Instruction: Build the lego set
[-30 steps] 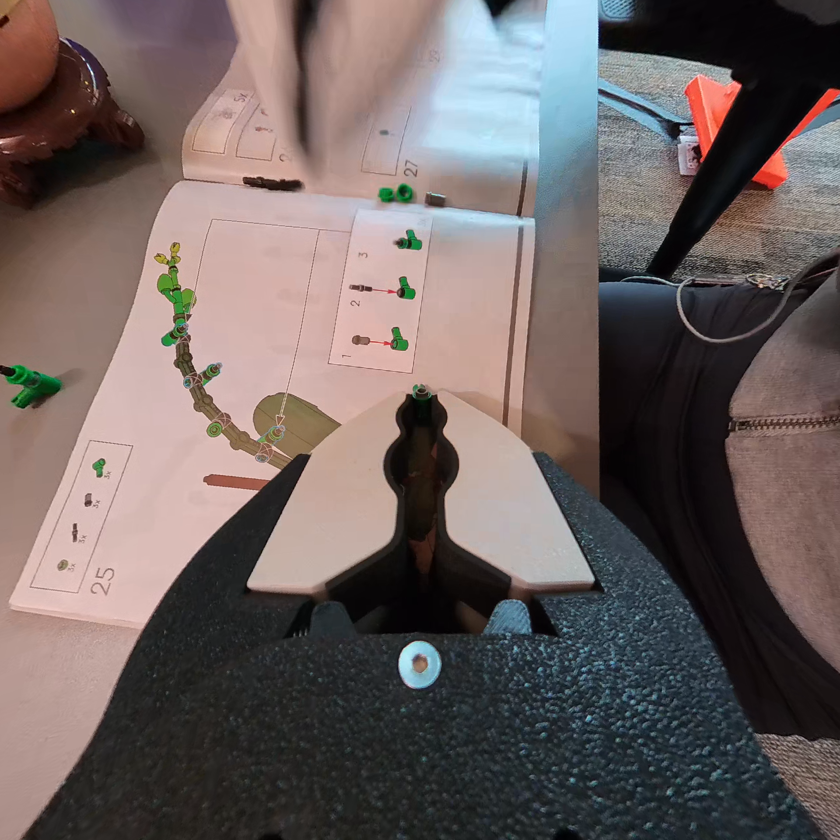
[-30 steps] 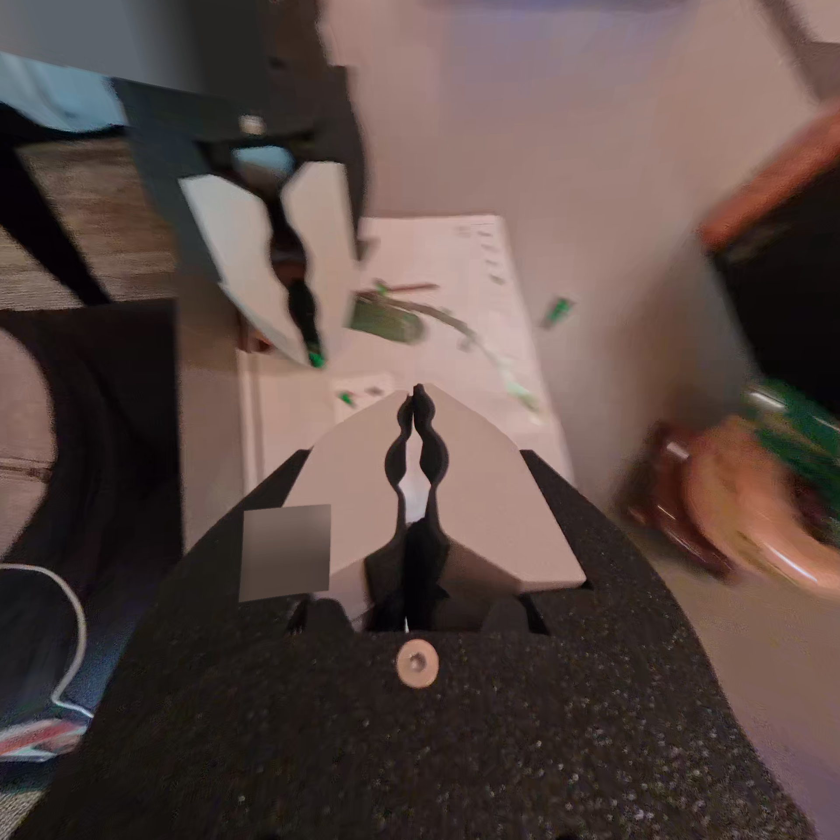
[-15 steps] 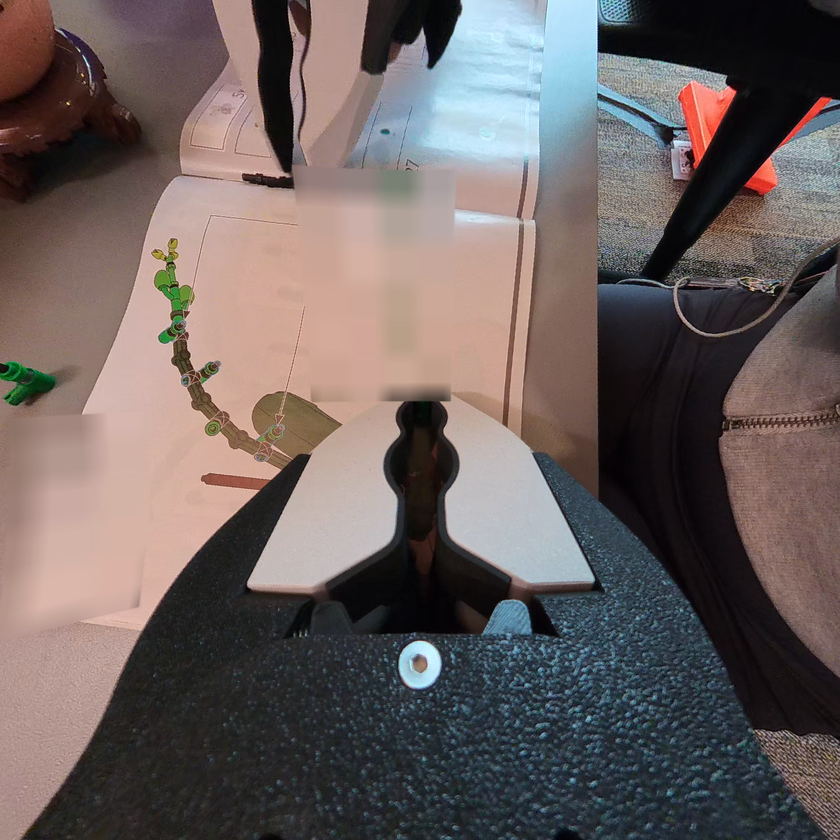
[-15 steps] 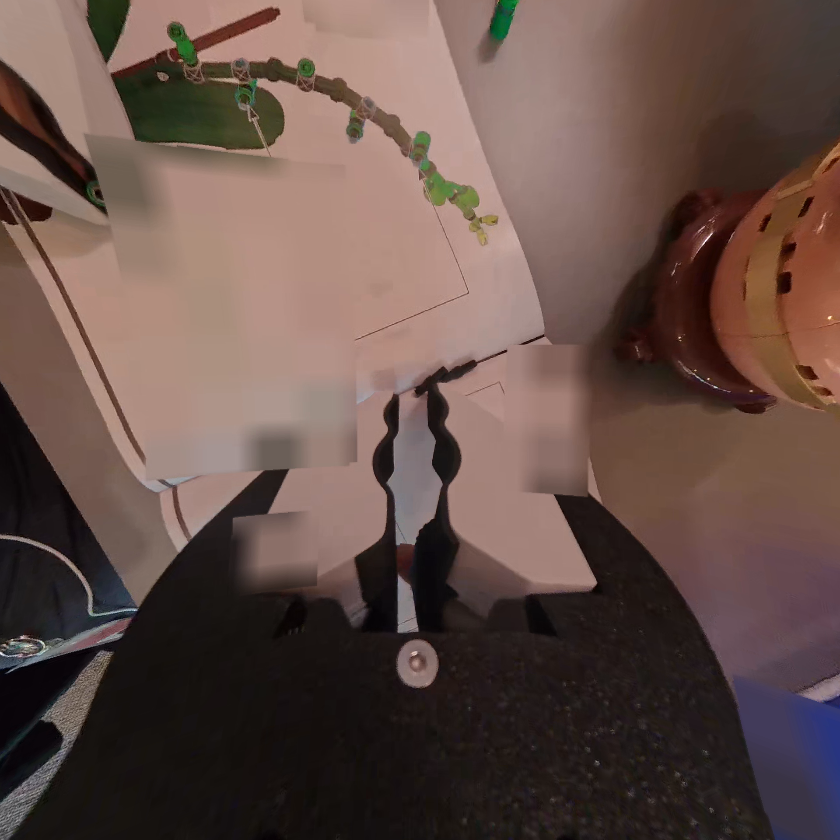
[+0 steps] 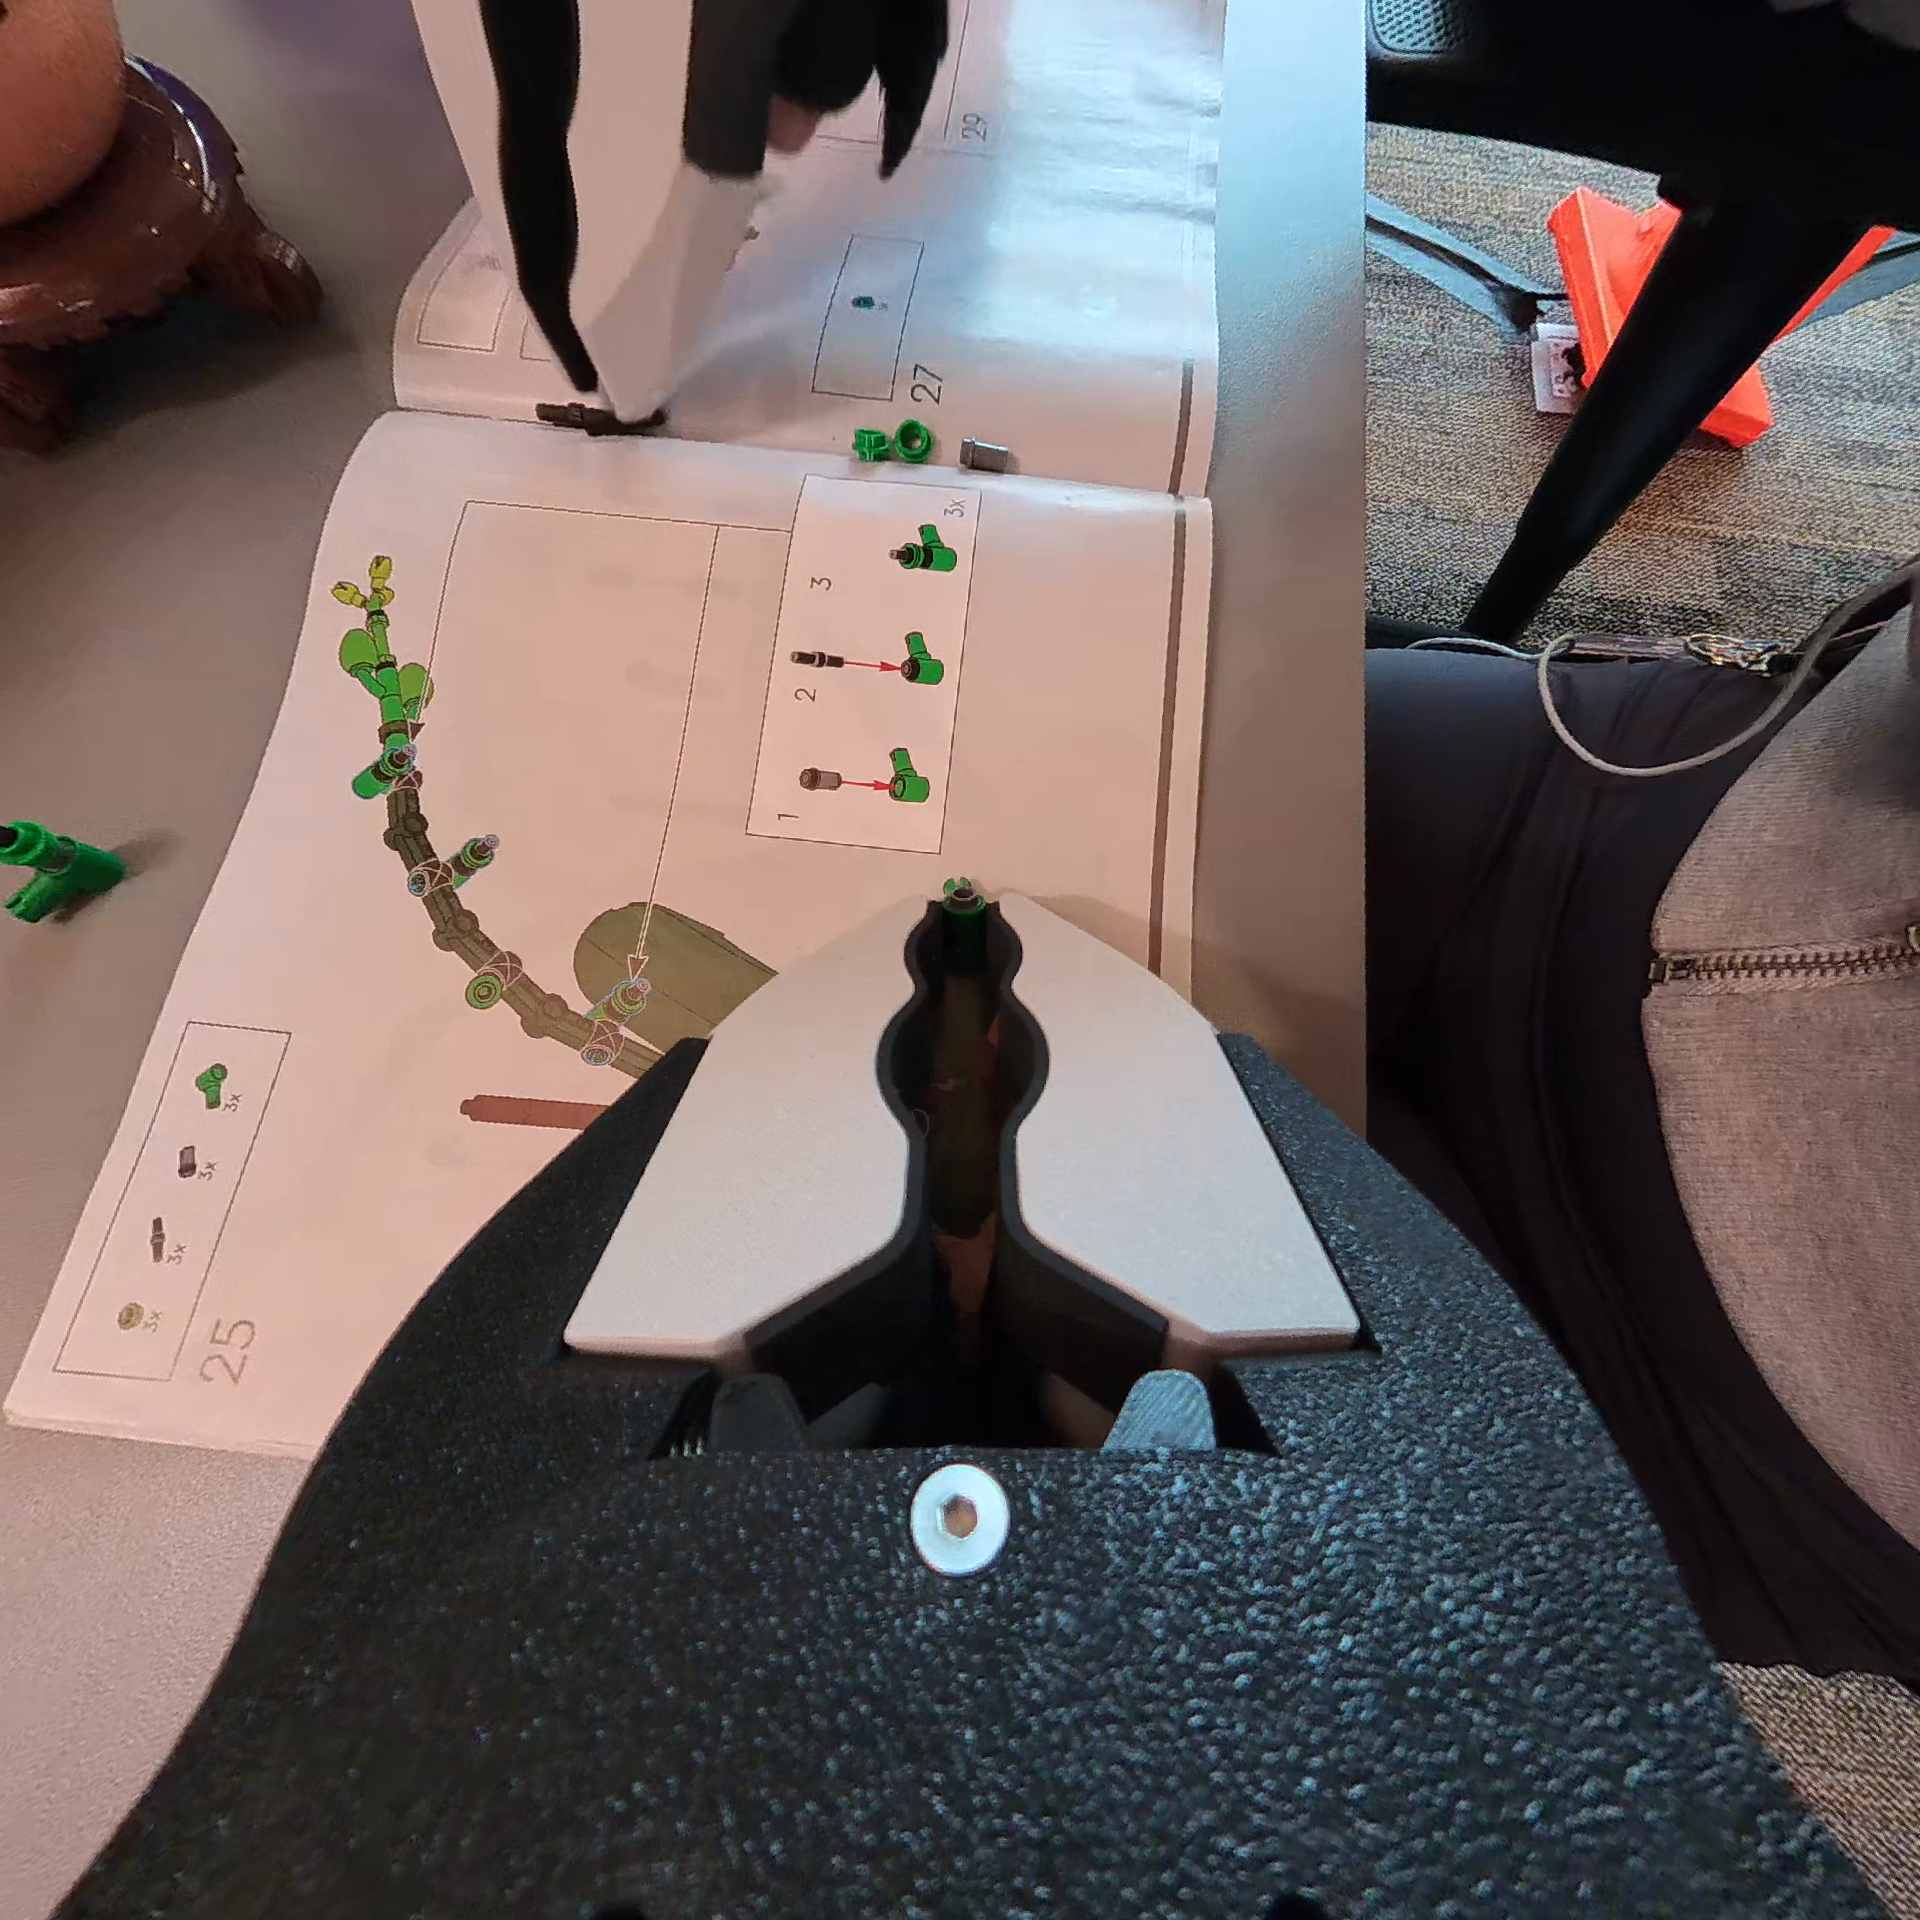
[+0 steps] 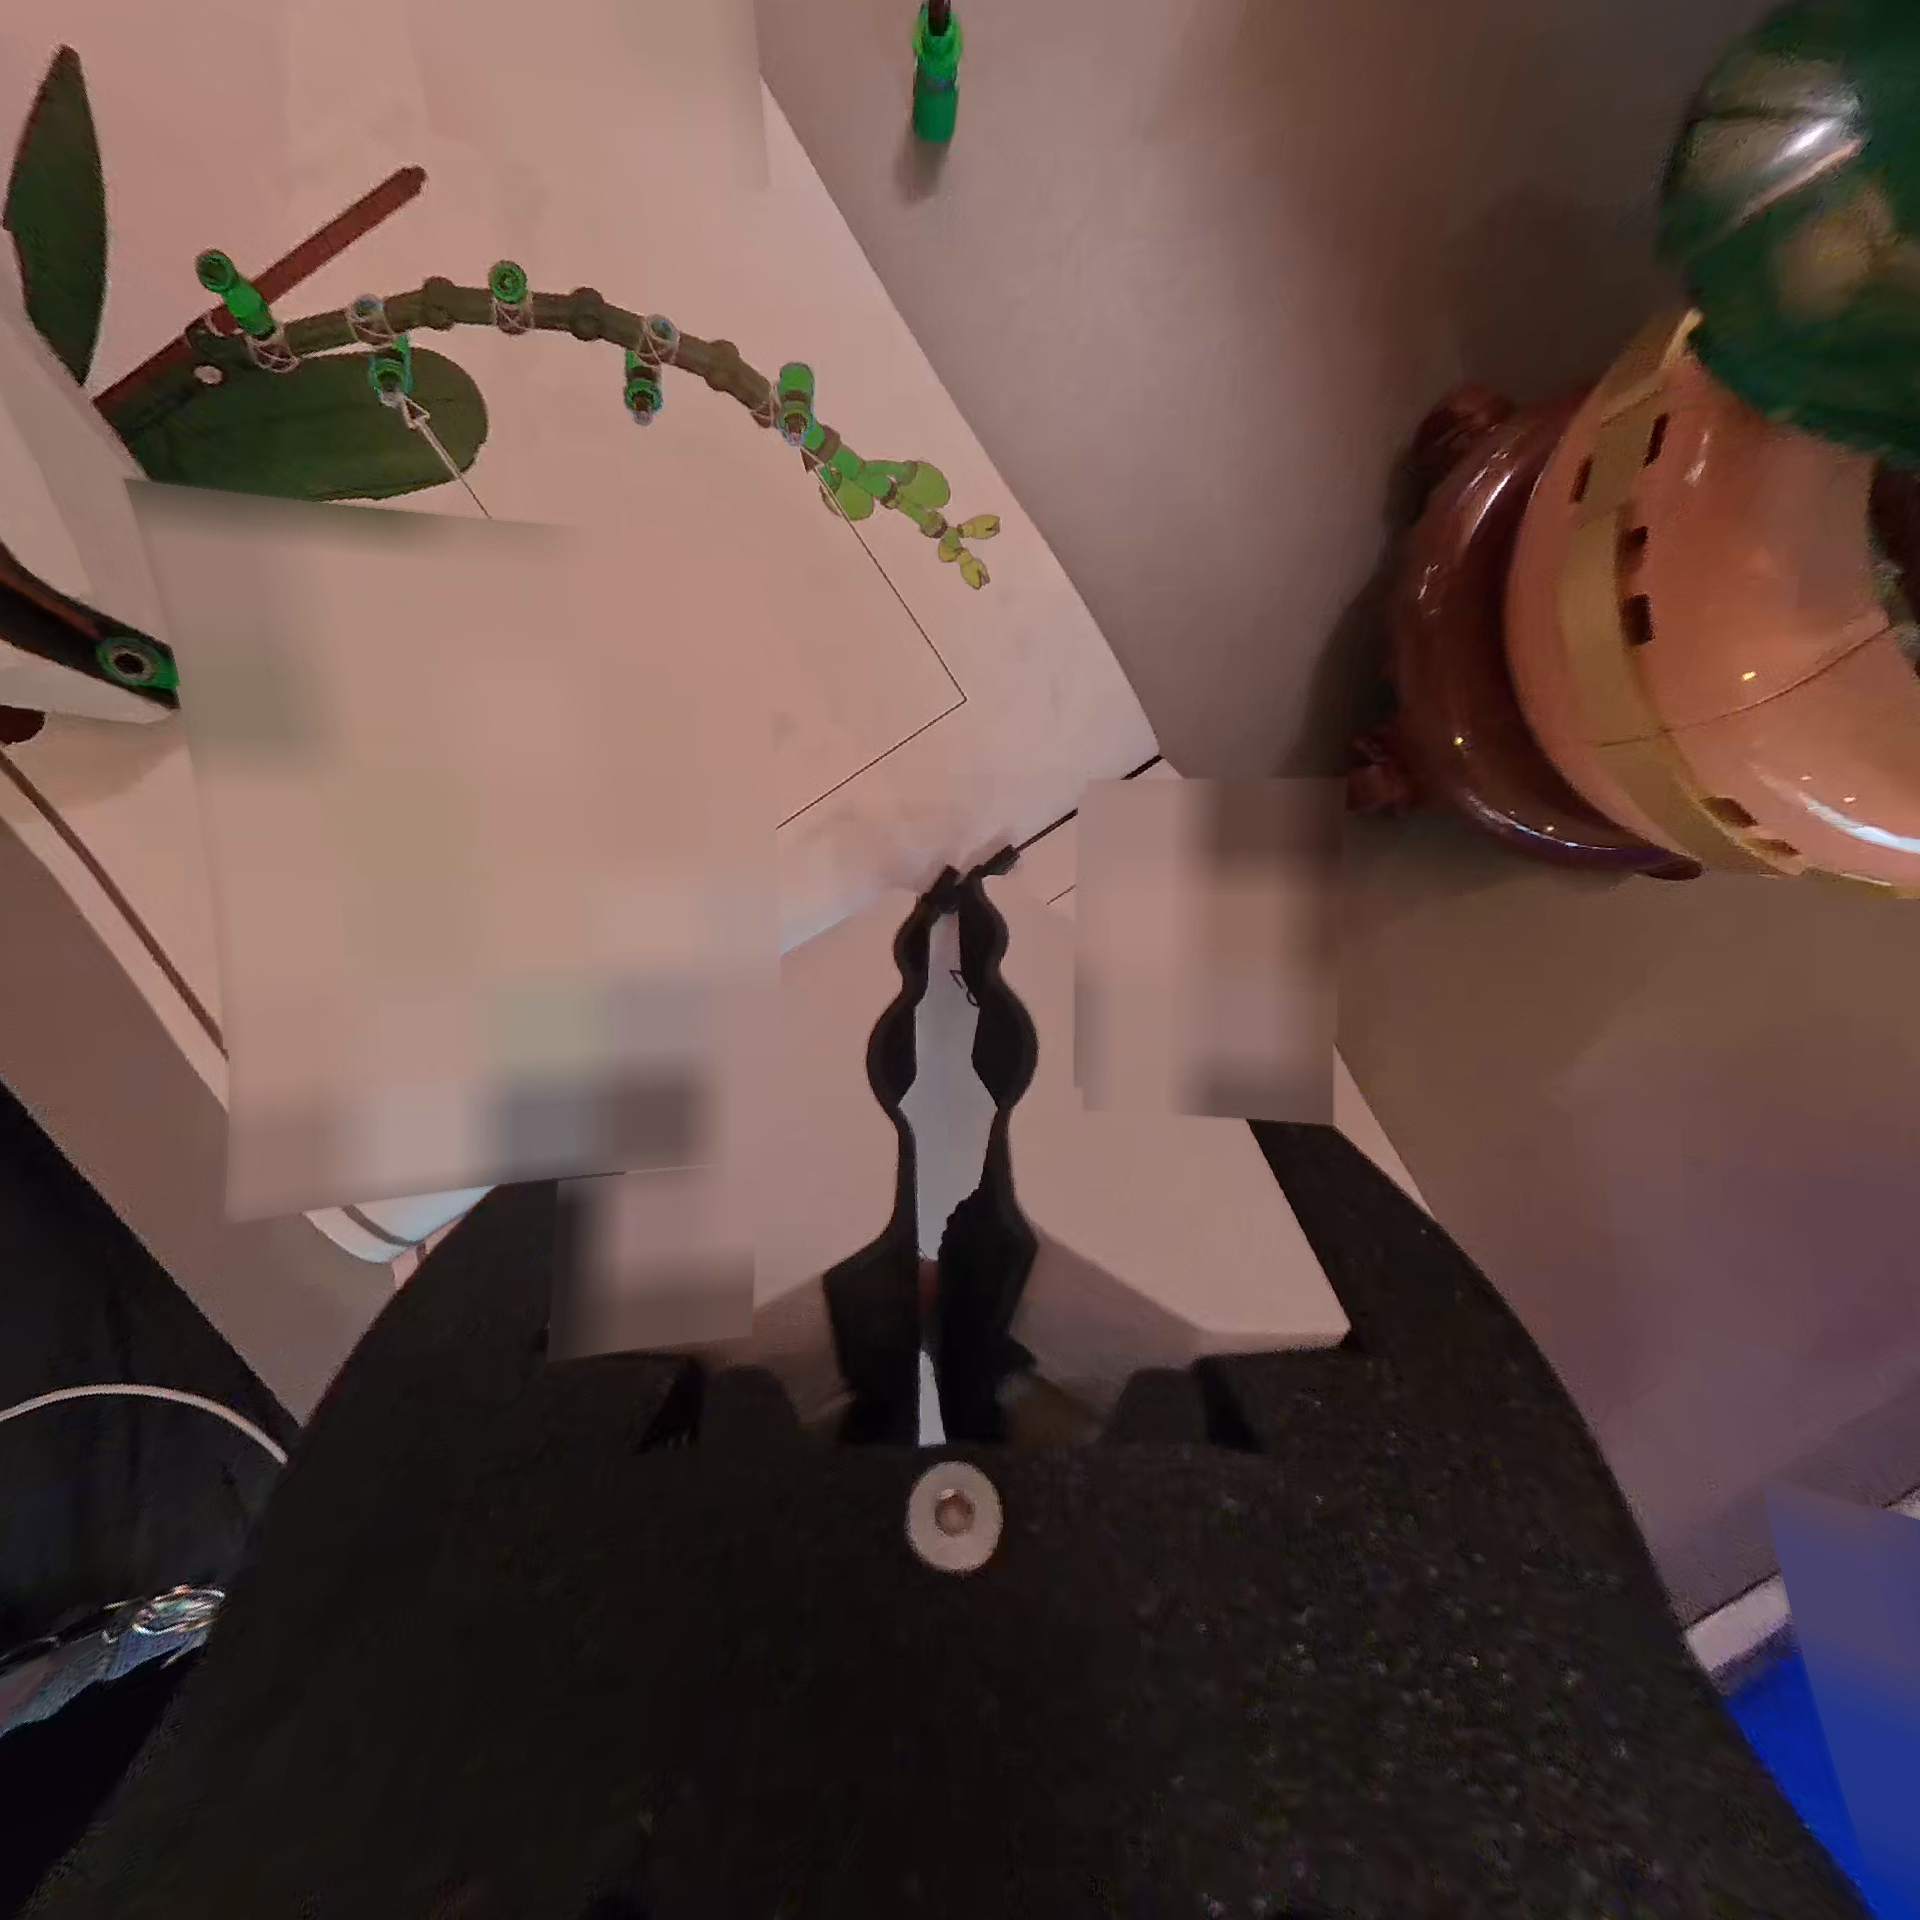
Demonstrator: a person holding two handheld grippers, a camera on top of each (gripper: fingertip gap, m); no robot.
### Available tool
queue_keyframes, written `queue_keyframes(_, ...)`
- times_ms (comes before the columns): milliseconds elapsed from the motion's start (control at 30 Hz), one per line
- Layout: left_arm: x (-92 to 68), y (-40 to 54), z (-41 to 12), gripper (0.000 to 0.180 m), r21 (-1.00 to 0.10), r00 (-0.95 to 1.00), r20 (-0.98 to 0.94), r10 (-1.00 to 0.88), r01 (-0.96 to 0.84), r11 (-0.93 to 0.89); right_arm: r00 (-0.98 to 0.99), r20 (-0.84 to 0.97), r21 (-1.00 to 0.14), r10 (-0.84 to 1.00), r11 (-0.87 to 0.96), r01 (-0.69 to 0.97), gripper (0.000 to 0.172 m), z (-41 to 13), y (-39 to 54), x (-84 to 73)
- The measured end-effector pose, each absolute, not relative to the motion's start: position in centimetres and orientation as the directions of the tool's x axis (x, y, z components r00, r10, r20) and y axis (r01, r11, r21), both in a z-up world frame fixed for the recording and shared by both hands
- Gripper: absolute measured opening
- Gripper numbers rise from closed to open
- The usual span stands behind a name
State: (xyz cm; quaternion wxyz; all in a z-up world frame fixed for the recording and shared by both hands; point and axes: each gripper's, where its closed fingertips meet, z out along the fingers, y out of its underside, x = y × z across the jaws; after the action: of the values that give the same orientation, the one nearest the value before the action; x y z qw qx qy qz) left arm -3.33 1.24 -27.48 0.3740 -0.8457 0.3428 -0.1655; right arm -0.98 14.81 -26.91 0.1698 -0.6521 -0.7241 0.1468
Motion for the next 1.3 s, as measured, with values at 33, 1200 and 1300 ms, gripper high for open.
queue_keyframes(33, -3.3, 1.3, -27.5, 0.006, -0.746, 0.710, 0.023, -0.704, -0.456, -0.485, -0.087, 0.042, -0.433, 0.995, 0.096, 0.896, 0.005, -27.1, 14.7, -1.0)
queue_keyframes(1200, -3.3, 1.2, -27.5, 0.006, -0.746, 0.709, 0.019, -0.705, -0.459, -0.482, -0.315, -0.032, -0.373, 0.948, 0.281, 0.884, 0.006, -27.2, 14.2, 0.6)
queue_keyframes(1300, -3.3, 1.2, -27.5, 0.006, -0.746, 0.709, 0.020, -0.705, -0.458, -0.483, -0.279, -0.010, -0.366, 0.960, 0.256, 0.895, 0.013, -26.5, 14.3, 0.4)
